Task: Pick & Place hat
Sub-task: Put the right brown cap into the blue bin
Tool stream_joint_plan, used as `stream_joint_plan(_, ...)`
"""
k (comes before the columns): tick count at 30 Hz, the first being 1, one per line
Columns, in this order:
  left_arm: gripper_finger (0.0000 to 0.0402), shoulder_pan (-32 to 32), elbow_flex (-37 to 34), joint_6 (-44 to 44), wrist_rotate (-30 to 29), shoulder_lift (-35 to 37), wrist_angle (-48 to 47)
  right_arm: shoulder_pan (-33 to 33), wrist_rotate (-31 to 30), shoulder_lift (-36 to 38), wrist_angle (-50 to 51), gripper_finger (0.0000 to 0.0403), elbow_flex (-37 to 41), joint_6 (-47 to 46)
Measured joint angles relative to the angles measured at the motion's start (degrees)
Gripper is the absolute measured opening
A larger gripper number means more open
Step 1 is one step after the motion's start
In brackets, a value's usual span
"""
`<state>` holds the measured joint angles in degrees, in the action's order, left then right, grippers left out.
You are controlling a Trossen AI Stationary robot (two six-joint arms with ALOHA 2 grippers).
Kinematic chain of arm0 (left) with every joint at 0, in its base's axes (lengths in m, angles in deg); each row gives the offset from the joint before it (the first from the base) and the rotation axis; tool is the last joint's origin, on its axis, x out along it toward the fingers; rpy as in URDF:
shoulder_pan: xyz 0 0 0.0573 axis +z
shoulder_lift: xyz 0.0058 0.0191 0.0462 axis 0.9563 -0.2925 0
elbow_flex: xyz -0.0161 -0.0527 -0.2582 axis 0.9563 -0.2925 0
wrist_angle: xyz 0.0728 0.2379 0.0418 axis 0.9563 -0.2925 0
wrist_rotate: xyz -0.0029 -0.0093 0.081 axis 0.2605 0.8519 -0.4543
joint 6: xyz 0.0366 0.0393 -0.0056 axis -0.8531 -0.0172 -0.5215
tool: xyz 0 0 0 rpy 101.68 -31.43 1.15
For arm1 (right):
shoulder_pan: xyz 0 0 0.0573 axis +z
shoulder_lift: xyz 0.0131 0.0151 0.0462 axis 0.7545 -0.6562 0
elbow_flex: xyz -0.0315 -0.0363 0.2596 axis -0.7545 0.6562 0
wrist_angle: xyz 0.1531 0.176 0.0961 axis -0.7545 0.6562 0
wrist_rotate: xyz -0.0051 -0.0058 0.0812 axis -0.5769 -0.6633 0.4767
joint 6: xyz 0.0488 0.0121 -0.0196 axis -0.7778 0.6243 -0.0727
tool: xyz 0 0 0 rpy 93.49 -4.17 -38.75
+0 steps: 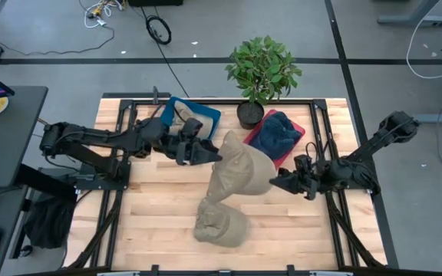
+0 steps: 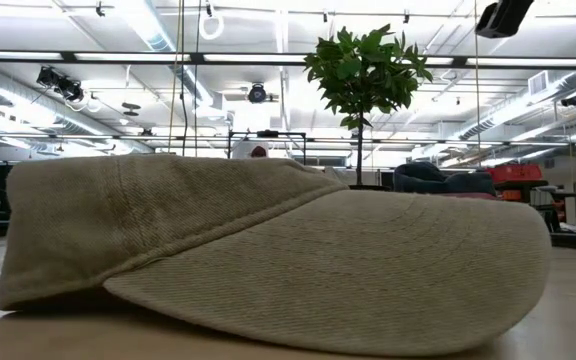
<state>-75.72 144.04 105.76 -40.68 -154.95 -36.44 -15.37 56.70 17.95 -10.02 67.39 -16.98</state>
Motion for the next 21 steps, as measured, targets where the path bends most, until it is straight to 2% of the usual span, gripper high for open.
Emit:
stream_joint_plan(6, 0.0296, 0.0, 0.0, 0.8, 2.2, 0.0, -0.8, -1.4, 0.3, 0.0, 0.7, 0.0004, 0.0, 0.0)
stream_joint_plan(14, 0.0289, 0.0, 0.0, 0.4, 2.2, 0.0, -0.9, -3.2, 1.3, 0.0, 1.0, 0.0004, 0.0, 0.0)
stream_joint_plan(17, 0.0265, 0.0, 0.0, -1.0, 2.2, 0.0, -1.1, -3.5, 1.3, 0.0, 1.0, 0.0004, 0.0, 0.0)
stream_joint_plan(21, 0.0214, 0.0, 0.0, -2.3, 2.6, 0.0, -1.1, -3.6, 1.3, 0.0, 1.0, 0.0004, 0.0, 0.0)
